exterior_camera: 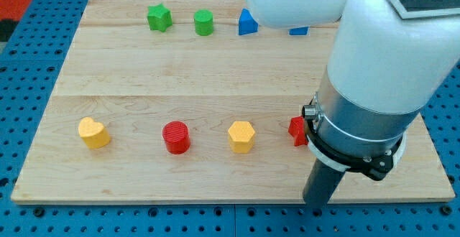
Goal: Move the yellow heart towards the center left of the board
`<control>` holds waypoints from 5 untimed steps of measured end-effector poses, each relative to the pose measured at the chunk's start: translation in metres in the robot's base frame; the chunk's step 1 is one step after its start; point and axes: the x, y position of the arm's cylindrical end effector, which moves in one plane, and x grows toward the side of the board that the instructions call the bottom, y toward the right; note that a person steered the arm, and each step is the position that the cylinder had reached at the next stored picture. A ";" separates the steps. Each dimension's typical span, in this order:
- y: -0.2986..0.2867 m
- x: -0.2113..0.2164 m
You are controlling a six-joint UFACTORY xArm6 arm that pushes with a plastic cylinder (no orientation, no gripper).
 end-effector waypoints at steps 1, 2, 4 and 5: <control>-0.006 0.000; -0.038 0.001; -0.158 0.000; -0.239 -0.014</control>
